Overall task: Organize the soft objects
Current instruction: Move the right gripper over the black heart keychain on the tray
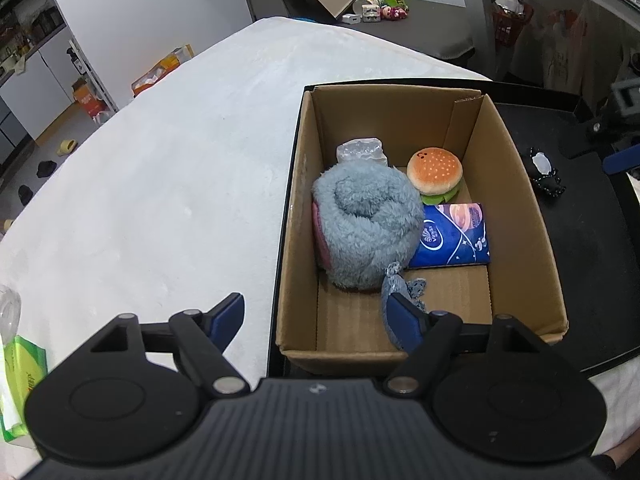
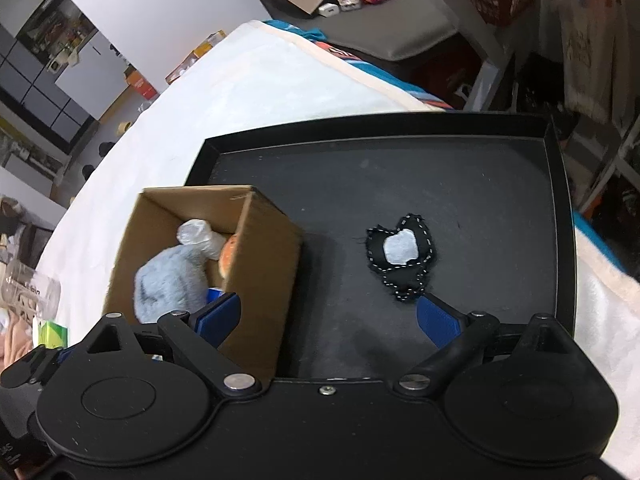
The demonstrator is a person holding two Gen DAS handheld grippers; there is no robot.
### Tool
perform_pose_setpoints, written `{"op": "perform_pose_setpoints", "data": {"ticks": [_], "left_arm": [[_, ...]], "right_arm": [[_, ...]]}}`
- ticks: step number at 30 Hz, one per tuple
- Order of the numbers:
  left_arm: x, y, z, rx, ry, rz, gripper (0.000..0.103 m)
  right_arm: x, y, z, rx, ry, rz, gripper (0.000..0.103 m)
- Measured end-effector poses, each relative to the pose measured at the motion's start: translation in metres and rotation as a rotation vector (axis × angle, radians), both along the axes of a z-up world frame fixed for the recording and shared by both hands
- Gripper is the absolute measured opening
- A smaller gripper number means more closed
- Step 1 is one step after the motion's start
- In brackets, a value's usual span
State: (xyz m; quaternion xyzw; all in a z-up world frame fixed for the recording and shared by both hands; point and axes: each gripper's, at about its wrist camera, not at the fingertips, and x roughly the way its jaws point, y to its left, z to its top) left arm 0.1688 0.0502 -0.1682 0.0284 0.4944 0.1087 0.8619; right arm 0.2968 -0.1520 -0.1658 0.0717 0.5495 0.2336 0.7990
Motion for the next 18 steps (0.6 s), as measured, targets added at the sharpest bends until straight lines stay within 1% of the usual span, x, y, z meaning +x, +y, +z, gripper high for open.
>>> {"op": "perform_pose_setpoints", "data": {"ticks": [3,5,8,12,16,18], "left_arm": [[0.002,-0.001,0.0,0.007,0.006,0.008,0.077],[0.005,0.001,0.0,0.014,0.026,0.045,0.077],[0.009,0.006,0.001,-0.007,0.031,0.075,0.077],[0.015,0.01,0.002,-0.022,0.029,0.1,0.077],[0.018,0.007,0.0,-0.015,0.03,0.096,0.077],[0.018,0.004,-0.001,0.0,0.028,0.09,0.077]], "right_arm": [[0.003,-0.004,-0.008,0.013,0.005,0.005,0.095],[0.006,-0.007,-0.01,0.034,0.005,0.007,0.095],[0.01,-0.009,-0.011,0.009,-0.027,0.013,0.095],[0.02,-0.012,-0.024,-0.002,-0.015,0.011,0.095],[0.028,-0.012,-0.042,-0.005,0.011,0.024,0.095],[0.031,-0.011,-0.046,-0.009,0.007,0.035,0.095]]}}
